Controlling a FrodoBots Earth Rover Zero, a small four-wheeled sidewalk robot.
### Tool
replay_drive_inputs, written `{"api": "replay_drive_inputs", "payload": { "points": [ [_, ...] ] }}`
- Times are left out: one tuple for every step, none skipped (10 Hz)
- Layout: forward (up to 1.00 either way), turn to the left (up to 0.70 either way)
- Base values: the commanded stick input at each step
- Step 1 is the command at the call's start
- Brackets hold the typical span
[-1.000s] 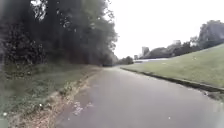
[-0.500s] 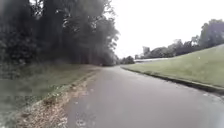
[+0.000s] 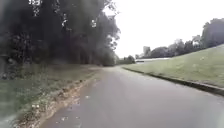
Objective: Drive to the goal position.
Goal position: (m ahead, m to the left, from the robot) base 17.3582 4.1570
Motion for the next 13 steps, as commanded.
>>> {"api": "replay_drive_inputs", "payload": {
  "points": [
    [1.0, 0.0],
    [1.0, 0.0],
    [1.0, 0.0],
    [1.0, 0.0],
    [1.0, 0.0],
    [1.0, 0.0],
    [1.0, 0.0],
    [1.0, 0.0],
    [1.0, 0.0],
    [1.0, 0.0],
    [1.0, 0.0],
    [1.0, 0.0],
    [1.0, 0.0]
  ]
}}
